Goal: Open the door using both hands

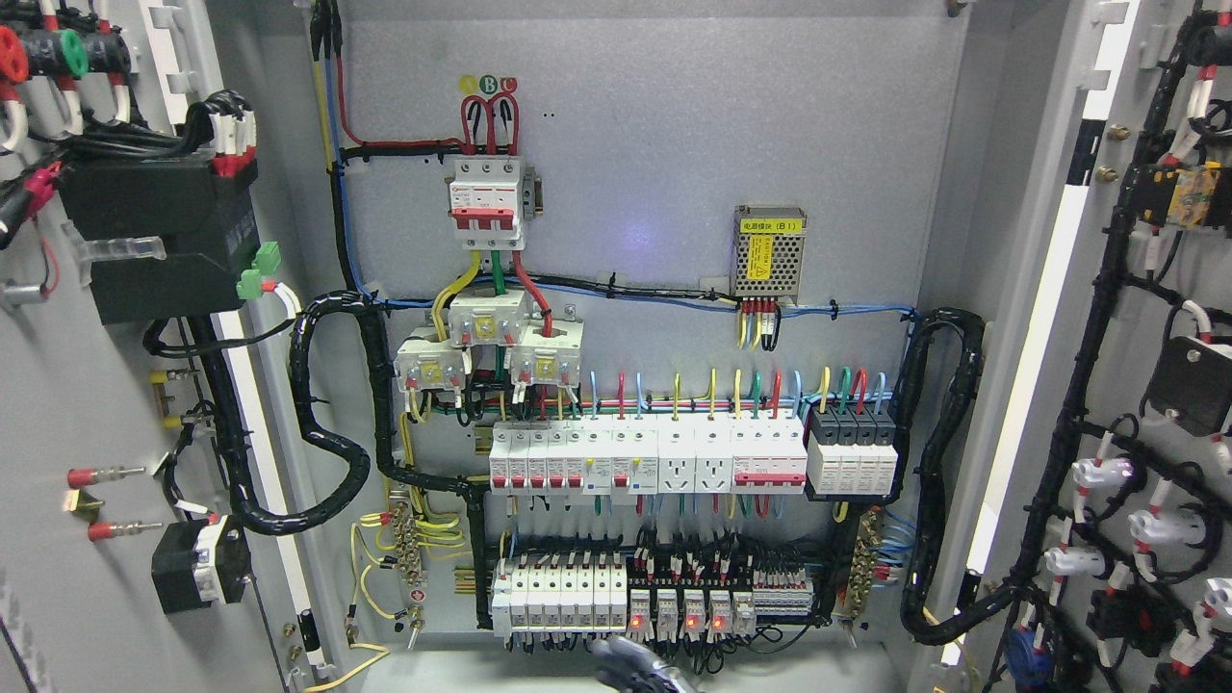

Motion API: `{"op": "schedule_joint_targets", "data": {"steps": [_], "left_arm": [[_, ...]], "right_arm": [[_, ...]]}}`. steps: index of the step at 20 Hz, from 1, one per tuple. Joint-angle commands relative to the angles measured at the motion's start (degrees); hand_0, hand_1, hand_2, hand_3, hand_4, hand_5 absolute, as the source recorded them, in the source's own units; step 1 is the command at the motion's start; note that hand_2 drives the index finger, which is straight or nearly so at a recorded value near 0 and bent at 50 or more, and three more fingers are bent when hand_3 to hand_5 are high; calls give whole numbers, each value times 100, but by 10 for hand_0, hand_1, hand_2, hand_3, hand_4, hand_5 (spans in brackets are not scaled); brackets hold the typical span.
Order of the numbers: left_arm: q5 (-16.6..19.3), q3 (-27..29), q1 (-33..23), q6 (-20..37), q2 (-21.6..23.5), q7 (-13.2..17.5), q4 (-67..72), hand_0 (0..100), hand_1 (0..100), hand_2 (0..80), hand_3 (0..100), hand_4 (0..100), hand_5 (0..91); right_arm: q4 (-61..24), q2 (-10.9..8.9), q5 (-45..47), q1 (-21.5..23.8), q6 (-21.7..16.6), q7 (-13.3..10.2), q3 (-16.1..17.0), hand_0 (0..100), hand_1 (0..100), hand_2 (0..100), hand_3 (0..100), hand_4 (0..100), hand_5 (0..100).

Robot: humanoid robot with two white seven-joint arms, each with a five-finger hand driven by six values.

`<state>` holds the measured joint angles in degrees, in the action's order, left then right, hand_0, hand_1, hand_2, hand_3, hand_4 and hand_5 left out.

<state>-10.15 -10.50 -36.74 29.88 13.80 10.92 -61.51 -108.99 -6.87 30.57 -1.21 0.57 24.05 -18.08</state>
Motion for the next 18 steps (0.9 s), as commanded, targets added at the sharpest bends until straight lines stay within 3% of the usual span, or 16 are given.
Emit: {"op": "schedule_joint_targets", "data": {"steps": [1, 4, 12, 14, 18], "left_arm": [[-249, -67, -571, 272, 1099, 15, -3972, 0, 0, 0, 0, 0, 0], [-479, 13, -588, 290, 1379, 15, -4482, 0, 0, 0, 0, 0, 0], [-470, -84, -1045, 809, 2206, 15, -5450, 0, 0, 0, 0, 0, 0], [-470, -84, -1054, 896, 2337, 15, -5538, 0, 0, 0, 0, 0, 0], [-470, -66, -958, 1187, 2592, -2, -5600, 0, 0, 0, 0, 0, 0]], "right_arm": [[-588, -806, -59, 648, -600, 3, 507, 0, 0, 0, 0, 0, 0], [-588, -895, -59, 894, -953, 12, 726, 0, 0, 0, 0, 0, 0], [-649, -1053, -68, 1439, -1674, 20, 1113, 0, 0, 0, 0, 0, 0], [-685, -1053, -68, 1553, -1745, 20, 1262, 0, 0, 0, 0, 0, 0], [-702, -1053, -68, 1782, -2236, 29, 1526, 0, 0, 0, 0, 0, 0]]}}
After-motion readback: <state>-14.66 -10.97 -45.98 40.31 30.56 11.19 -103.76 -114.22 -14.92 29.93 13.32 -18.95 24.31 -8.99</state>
